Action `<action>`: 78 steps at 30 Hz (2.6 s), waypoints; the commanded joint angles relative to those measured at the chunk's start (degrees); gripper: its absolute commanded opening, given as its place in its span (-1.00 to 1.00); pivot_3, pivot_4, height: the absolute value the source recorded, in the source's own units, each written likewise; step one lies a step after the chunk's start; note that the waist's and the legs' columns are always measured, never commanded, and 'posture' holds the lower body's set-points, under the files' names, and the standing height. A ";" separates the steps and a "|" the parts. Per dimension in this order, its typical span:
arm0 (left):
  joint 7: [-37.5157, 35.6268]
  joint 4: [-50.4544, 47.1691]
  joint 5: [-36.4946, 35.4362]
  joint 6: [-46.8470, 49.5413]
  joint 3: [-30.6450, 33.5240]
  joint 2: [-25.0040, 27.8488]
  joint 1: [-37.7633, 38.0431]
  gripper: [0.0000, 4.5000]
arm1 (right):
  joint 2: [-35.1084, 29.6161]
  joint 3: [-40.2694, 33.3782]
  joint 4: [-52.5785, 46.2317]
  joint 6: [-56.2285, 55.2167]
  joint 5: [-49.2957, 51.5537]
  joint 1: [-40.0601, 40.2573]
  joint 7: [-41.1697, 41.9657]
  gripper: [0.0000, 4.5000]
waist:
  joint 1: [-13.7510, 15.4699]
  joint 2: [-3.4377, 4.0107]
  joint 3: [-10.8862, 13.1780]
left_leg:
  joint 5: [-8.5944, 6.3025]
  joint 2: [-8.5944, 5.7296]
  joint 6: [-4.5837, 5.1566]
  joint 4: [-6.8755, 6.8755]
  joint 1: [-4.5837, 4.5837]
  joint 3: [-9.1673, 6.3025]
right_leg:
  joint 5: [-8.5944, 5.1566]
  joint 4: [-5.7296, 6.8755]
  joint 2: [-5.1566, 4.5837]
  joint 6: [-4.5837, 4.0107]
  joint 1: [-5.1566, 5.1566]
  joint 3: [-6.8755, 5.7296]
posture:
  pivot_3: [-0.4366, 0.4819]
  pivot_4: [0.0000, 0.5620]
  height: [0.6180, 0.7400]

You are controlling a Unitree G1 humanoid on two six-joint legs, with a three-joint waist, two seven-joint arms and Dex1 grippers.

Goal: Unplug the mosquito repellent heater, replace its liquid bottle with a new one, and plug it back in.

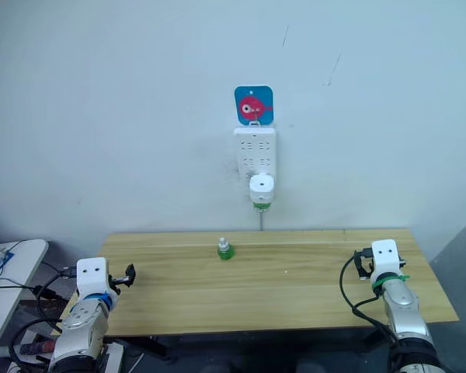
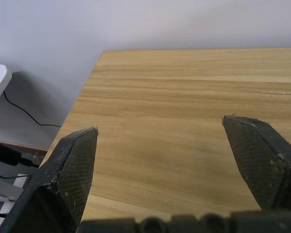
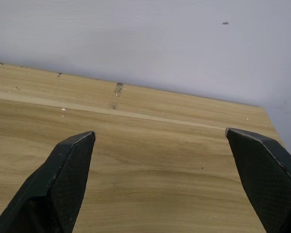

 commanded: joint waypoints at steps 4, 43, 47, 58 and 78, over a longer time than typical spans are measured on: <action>0.50 4.06 4.52 -1.37 -4.35 1.38 -5.21 0.99 | 1.39 -0.63 -2.59 0.10 -0.55 -0.30 -3.77 1.00 | 0.14 -0.04 -0.01 | 0.01 0.00 0.00 0.02 0.00 0.00 | 0.00 0.01 0.00 0.00 0.01 -0.01 | 0.00 -0.90 1.00; -34.70 -8.66 -8.18 11.88 -15.78 3.31 -34.29 0.65 | -4.81 2.11 -53.79 38.87 22.26 -8.00 15.63 1.00 | -3.31 -0.13 1.69 | -0.04 -0.06 0.11 0.10 -0.16 0.07 | 0.10 -0.11 0.02 0.18 -0.09 0.09 | -0.29 -0.74 1.00; -36.39 0.62 -6.51 8.55 -17.21 0.96 -40.54 0.65 | -4.14 4.67 -58.08 45.40 26.06 -12.48 15.92 1.00 | -3.33 -0.28 2.38 | -0.04 -0.07 0.12 0.12 -0.17 0.07 | 0.11 -0.10 0.01 0.18 -0.11 0.11 | -0.31 -0.71 1.00; -42.45 16.57 -2.65 1.16 -19.65 -1.96 -48.55 0.65 | -3.22 7.05 -58.83 45.91 25.03 -11.28 14.10 1.00 | -2.55 -0.48 3.31 | 0.07 -0.21 0.27 0.22 -0.23 -0.01 | 0.21 -0.11 -0.19 0.37 -0.04 -0.04 | -0.33 -0.60 1.00; -47.53 20.70 -2.16 -1.54 -18.27 -5.20 -52.42 0.40 | -0.13 9.62 -58.29 42.61 19.80 -8.27 9.90 1.00 | -4.08 -0.59 4.86 | 0.45 -0.31 0.39 0.36 -2.10 0.04 | 0.61 0.01 -0.19 0.50 -1.89 0.10 | -0.29 -0.52 1.00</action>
